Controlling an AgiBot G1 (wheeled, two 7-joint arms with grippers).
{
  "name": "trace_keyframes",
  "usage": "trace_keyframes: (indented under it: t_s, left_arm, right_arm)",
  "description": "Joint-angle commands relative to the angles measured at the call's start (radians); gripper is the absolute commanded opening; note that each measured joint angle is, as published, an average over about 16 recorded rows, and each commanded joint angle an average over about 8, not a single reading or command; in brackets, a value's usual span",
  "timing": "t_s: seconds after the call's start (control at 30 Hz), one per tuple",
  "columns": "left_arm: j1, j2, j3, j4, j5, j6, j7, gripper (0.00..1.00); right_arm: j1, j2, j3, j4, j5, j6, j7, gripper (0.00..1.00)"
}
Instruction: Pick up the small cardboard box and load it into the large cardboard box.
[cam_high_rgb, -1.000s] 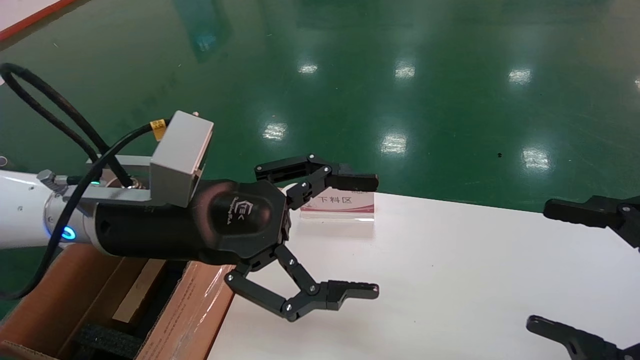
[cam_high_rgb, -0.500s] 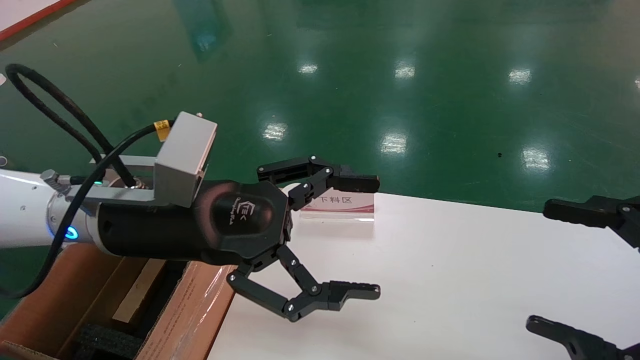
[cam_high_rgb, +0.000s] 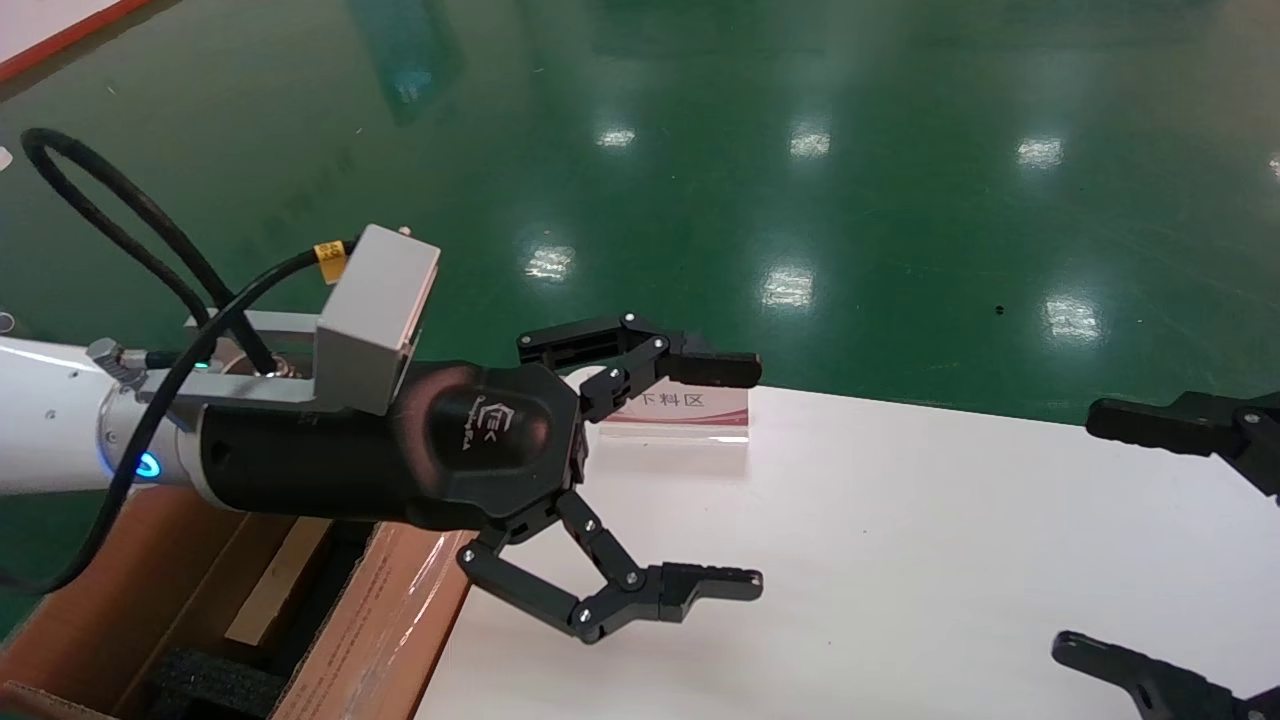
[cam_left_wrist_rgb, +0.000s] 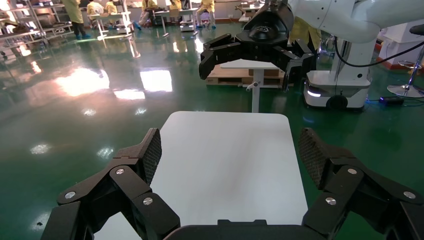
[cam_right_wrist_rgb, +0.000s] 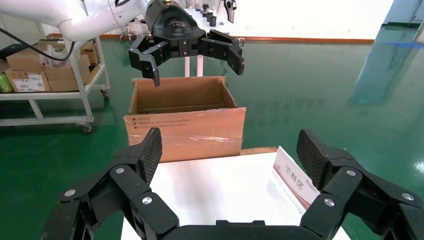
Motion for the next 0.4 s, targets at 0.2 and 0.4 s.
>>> trace_keyframes:
  t_s: [0.2, 0.4]
  left_arm:
    - [-0.001, 0.000, 0.002, 0.001, 0.000, 0.000, 0.000, 1.00]
    - [-0.002, 0.000, 0.003, 0.001, 0.000, 0.000, 0.000, 1.00]
  right_arm:
    - [0.000, 0.000, 0.000, 0.000, 0.000, 0.000, 0.000, 1.00]
    - [0.000, 0.000, 0.000, 0.000, 0.000, 0.000, 0.000, 1.00]
